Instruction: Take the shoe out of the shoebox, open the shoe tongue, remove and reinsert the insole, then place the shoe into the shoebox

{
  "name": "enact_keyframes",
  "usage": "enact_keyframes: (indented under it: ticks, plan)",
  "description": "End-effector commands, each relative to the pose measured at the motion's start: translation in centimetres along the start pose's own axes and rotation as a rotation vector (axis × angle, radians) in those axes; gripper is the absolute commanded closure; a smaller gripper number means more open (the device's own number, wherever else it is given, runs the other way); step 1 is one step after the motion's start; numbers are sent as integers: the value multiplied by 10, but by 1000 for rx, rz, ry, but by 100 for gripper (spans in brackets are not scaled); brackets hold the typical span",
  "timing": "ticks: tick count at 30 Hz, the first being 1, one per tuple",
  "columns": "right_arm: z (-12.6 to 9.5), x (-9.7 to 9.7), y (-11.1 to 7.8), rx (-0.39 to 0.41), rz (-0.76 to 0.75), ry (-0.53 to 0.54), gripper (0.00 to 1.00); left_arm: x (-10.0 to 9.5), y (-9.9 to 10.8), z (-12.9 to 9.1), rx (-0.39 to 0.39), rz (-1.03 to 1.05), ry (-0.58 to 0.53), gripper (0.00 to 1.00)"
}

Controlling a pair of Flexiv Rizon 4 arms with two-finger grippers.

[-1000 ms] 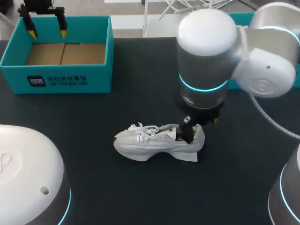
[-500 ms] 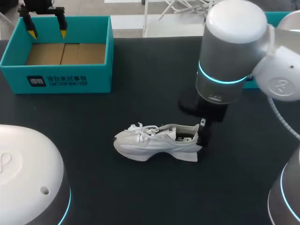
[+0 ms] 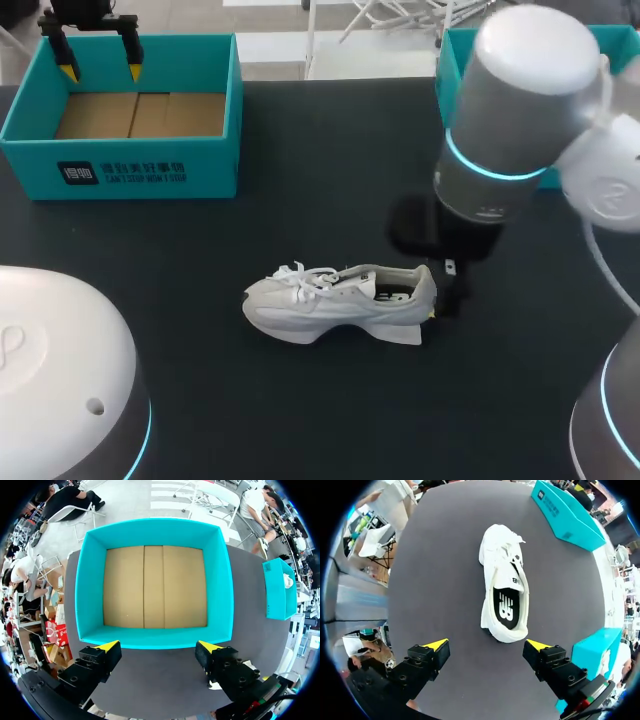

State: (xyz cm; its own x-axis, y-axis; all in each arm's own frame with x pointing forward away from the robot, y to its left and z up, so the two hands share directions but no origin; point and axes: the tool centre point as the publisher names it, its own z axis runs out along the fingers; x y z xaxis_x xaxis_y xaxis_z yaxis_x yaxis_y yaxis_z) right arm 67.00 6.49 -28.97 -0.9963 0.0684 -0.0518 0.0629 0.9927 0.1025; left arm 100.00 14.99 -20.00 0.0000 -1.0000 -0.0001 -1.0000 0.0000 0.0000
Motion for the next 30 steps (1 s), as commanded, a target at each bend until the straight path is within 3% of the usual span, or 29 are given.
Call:
enact_keyframes:
  ticks: [1, 12, 22, 26, 30]
  plan:
    - [23, -3, -35, -285, 1, 34, 0, 0, 0, 0, 0, 0, 0, 0]
    - [42, -25, -69, -468, 137, 27, 0, 0, 0, 0, 0, 0, 0, 0]
    - [70, -28, -60, -555, 145, 88, 0, 0, 0, 0, 0, 0, 0, 0]
    - [74, -22, -52, -697, 128, 121, 0, 0, 0, 0, 0, 0, 0, 0]
    - [74, -22, -52, -697, 128, 121, 0, 0, 0, 0, 0, 0, 0, 0]
